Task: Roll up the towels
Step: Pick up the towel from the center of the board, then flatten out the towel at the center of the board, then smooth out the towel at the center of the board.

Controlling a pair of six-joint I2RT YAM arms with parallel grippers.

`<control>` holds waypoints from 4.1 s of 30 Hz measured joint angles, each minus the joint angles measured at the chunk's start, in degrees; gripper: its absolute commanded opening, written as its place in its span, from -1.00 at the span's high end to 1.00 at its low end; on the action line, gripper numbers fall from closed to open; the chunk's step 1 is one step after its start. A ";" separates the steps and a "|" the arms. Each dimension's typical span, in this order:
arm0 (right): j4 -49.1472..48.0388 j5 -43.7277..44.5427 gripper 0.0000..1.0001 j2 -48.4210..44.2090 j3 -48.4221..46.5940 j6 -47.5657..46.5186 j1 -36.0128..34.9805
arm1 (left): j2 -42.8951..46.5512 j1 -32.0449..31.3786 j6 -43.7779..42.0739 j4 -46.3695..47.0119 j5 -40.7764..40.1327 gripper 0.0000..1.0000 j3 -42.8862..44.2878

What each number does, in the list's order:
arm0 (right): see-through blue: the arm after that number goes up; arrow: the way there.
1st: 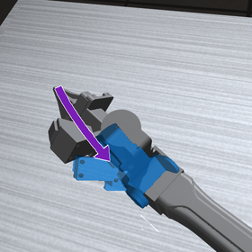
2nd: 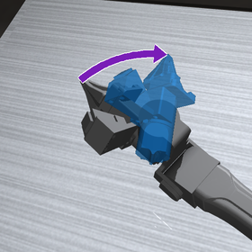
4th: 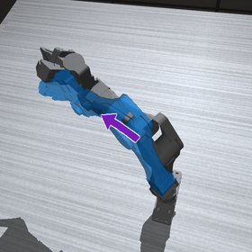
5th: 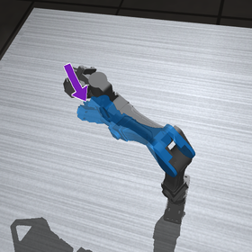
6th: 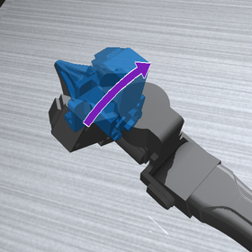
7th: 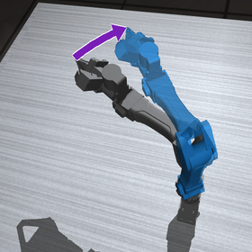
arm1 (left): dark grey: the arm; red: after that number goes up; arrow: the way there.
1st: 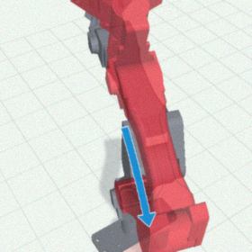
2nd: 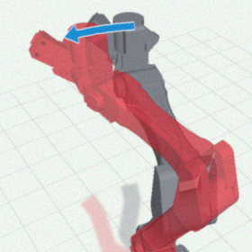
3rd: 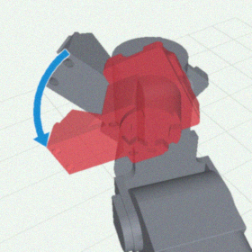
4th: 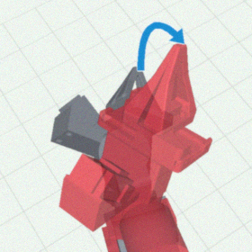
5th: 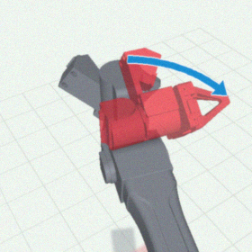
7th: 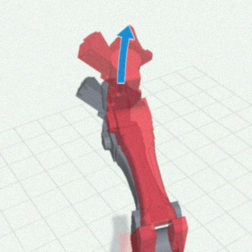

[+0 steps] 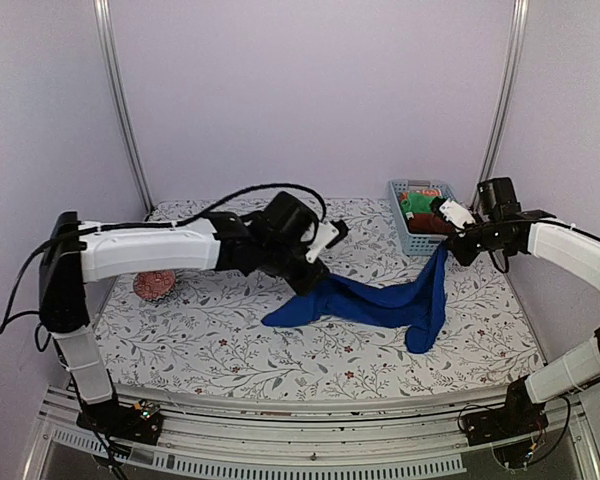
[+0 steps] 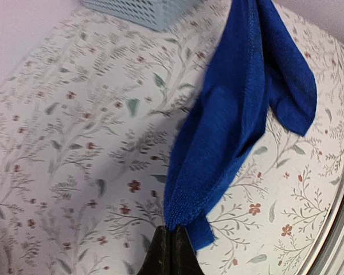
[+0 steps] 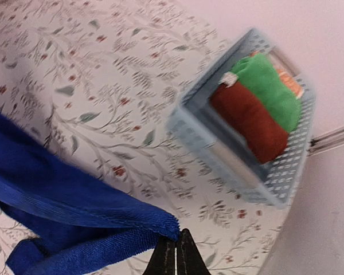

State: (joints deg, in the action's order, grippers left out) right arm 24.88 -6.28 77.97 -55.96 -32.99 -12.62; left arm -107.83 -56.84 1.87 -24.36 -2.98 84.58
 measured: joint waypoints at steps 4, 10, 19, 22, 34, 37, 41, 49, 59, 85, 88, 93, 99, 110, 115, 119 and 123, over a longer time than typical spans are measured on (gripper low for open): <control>0.42 -0.31 0.95 -0.72 -10.49 -0.59 4.57 | 12.33 7.34 -0.63 -0.68 -2.93 1.00 -0.42; 1.03 -4.07 0.95 -2.05 -13.07 -0.42 5.18 | 22.75 12.63 0.28 2.49 -1.44 1.00 -7.10; 8.00 -8.72 0.95 -5.03 -11.30 0.66 5.20 | 25.33 9.01 1.11 -1.92 1.90 1.00 -15.43; 11.89 -12.22 0.95 -13.40 -11.30 0.13 5.25 | 32.94 4.09 0.42 -3.37 1.73 1.00 -14.80; 27.52 -25.68 0.95 -33.88 -16.04 -12.11 6.80 | 56.52 -5.16 0.31 0.24 3.82 1.00 -14.23; 27.80 -25.24 0.95 -30.21 -10.78 -13.14 6.84 | 53.22 -3.80 0.26 1.49 3.21 1.00 -17.90; 23.58 -22.03 0.95 -18.34 -6.97 -13.11 7.06 | 38.86 8.20 1.95 4.00 9.60 0.87 -19.87; 11.26 -5.49 0.22 21.90 -21.70 -6.78 7.19 | 0.07 25.05 6.16 0.76 10.14 0.05 0.52; 11.43 -6.71 0.15 8.52 -18.25 -1.29 7.45 | 14.84 22.67 10.51 -1.14 7.10 0.24 -7.02; 30.32 -17.51 0.67 -3.89 12.63 -22.36 1.31 | 12.26 5.95 18.97 -6.71 22.43 0.77 -26.14; 28.39 -14.82 0.73 -2.27 15.26 -22.36 1.31 | 10.54 5.51 19.12 -6.82 22.21 0.78 -26.14; 24.83 -10.64 0.73 1.09 18.38 -22.34 1.31 | 7.93 5.44 19.34 -7.26 21.09 0.78 -27.12; 23.37 -8.79 0.74 1.03 19.82 -22.53 1.46 | 7.37 5.68 21.53 -7.58 18.56 0.78 -29.18; 25.14 -4.79 0.73 -3.37 22.32 -26.64 6.32 | 16.81 7.06 27.39 -13.81 15.82 0.80 -38.01; 29.00 -0.70 0.74 -5.35 22.47 -27.26 6.58 | 20.28 8.72 28.55 -24.55 11.34 0.81 -38.71; 34.34 1.64 0.76 -10.27 21.84 -27.96 6.88 | 23.23 11.08 27.98 -32.57 6.49 0.82 -35.52; 38.29 1.95 0.73 -14.86 18.25 -29.42 7.89 | 25.55 16.61 26.18 -37.90 1.29 0.60 -29.81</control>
State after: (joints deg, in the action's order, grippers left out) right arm 63.18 -4.34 63.11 -37.71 -62.41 -4.73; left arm -82.28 -40.23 28.05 -62.26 -1.69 54.76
